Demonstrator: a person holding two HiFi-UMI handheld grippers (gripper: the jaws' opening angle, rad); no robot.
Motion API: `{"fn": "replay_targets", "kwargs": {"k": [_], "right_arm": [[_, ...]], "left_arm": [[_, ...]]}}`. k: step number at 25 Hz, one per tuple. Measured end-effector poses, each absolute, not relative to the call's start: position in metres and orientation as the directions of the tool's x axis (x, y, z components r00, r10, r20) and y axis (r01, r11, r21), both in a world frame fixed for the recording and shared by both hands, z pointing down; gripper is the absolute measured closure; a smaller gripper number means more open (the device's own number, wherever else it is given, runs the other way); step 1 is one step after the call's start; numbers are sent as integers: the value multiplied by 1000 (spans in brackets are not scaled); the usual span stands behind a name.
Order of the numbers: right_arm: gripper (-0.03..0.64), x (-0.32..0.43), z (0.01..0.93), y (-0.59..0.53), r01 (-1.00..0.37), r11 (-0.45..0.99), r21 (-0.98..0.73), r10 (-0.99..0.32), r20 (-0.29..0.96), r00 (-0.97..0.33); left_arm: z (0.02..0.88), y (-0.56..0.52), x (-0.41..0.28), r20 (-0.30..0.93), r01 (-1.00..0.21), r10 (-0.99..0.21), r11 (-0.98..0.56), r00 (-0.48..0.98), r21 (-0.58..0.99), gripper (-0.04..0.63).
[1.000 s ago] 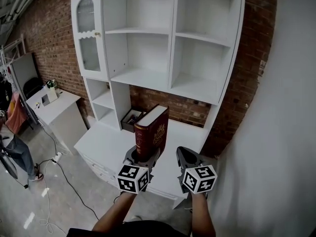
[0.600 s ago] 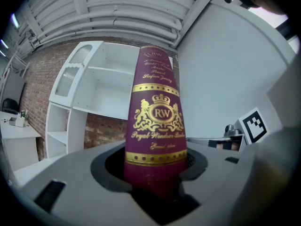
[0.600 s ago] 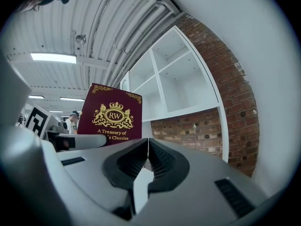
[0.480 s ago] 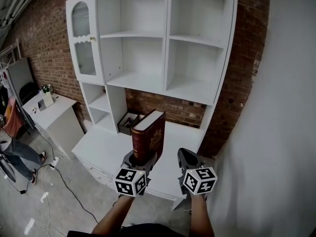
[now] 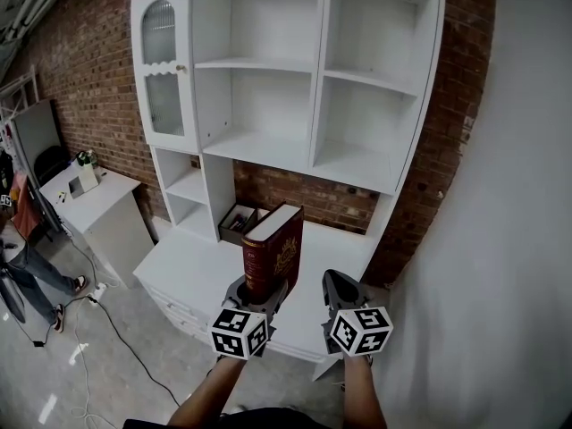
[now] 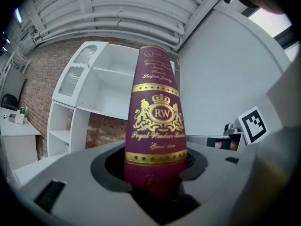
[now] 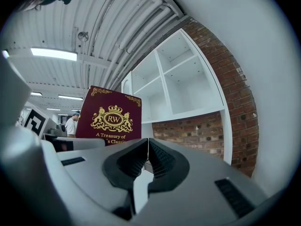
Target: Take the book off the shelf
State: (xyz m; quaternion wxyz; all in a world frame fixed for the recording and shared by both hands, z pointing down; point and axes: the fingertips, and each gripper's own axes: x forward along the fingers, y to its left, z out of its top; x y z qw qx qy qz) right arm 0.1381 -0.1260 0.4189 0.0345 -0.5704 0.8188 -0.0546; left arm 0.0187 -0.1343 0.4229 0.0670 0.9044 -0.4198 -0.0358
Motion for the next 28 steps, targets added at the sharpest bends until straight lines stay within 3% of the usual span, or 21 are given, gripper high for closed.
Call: {"fn": "replay_targets", "kwargs": {"k": [28], "right_arm": [[597, 56, 400, -125, -919, 393, -39, -919, -12, -393]], "left_arm": [[407, -135, -42, -51, -736, -749, -660, 661, 148, 353]]}}
